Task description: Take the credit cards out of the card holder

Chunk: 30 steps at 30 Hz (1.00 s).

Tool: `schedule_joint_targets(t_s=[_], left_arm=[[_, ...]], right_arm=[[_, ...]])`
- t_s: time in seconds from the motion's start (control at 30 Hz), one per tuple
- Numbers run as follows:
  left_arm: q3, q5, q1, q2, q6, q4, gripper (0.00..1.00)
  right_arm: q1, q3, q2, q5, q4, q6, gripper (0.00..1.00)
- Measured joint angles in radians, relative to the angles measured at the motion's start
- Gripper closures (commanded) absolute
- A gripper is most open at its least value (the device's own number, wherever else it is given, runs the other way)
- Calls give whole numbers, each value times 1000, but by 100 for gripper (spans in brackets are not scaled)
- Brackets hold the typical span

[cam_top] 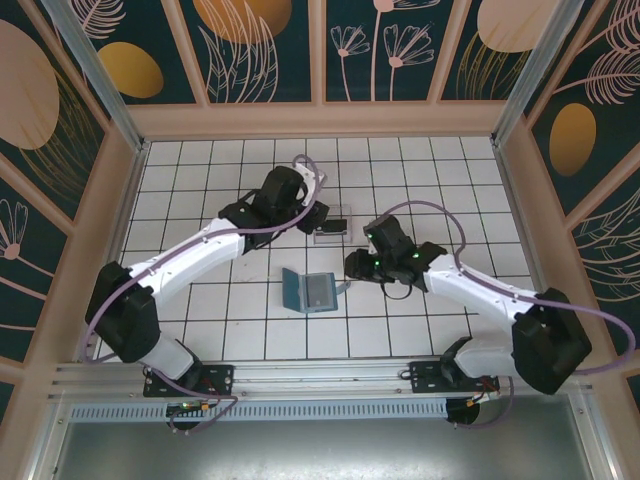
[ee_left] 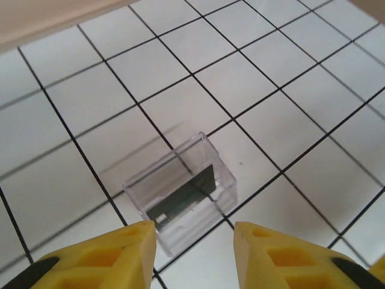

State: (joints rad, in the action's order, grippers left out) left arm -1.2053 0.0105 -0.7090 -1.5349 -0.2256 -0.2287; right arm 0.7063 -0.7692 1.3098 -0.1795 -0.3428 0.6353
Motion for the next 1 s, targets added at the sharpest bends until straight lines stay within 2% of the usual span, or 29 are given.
schedule_joint_targets(t_s=[0.27,0.53,0.83,1.0], left_arm=[[125,63,-1,34,-275,19,61],[217,87,-45,40,-391,16,63],[255,71,-125,28,-450,-31,64],[205,18,-191,-69,-459,-120,63]], right_arm=[[0,28,100,-34,53,6,78],[3,87,101,-58,100,47,88],[67,131,48,-77,132,124,89],[88,138,21,-75,131,160,76]])
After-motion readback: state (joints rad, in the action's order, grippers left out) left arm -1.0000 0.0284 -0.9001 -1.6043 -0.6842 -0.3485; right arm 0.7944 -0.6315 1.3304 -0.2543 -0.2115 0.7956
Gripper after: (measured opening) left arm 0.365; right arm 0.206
